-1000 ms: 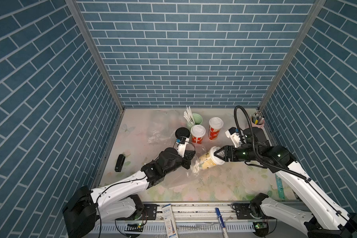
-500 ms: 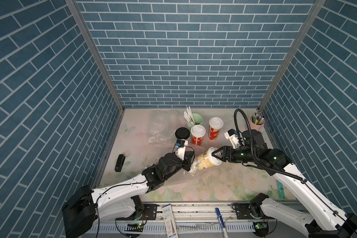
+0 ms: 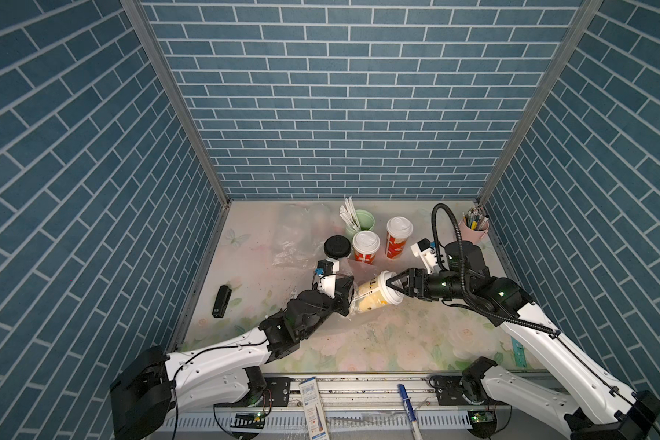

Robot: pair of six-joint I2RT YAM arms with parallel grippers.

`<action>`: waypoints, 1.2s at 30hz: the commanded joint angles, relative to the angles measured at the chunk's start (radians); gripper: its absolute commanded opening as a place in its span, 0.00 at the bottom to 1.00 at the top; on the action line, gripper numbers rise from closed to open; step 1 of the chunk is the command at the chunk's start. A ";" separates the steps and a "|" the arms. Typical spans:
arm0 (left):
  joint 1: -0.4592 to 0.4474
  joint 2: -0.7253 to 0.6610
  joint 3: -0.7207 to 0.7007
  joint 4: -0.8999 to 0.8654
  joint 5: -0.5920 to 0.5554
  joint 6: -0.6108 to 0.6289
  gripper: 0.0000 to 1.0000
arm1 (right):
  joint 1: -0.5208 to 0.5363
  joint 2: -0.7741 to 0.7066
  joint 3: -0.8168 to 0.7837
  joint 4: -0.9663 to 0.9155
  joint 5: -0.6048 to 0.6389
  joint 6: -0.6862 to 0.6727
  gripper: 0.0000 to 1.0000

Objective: Pack milk tea into plastic carrier bags
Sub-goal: Place the milk tea cup in the plastic carrier bag.

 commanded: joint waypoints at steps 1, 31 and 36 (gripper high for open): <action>-0.016 -0.020 -0.007 0.059 -0.044 -0.008 0.00 | -0.001 -0.005 -0.020 0.087 -0.026 0.058 0.46; -0.058 -0.025 0.011 0.235 -0.085 -0.096 0.00 | 0.094 0.122 -0.021 0.195 0.020 0.053 0.43; -0.058 -0.030 0.005 0.268 -0.072 -0.115 0.00 | 0.125 0.171 0.012 0.186 0.037 0.030 0.43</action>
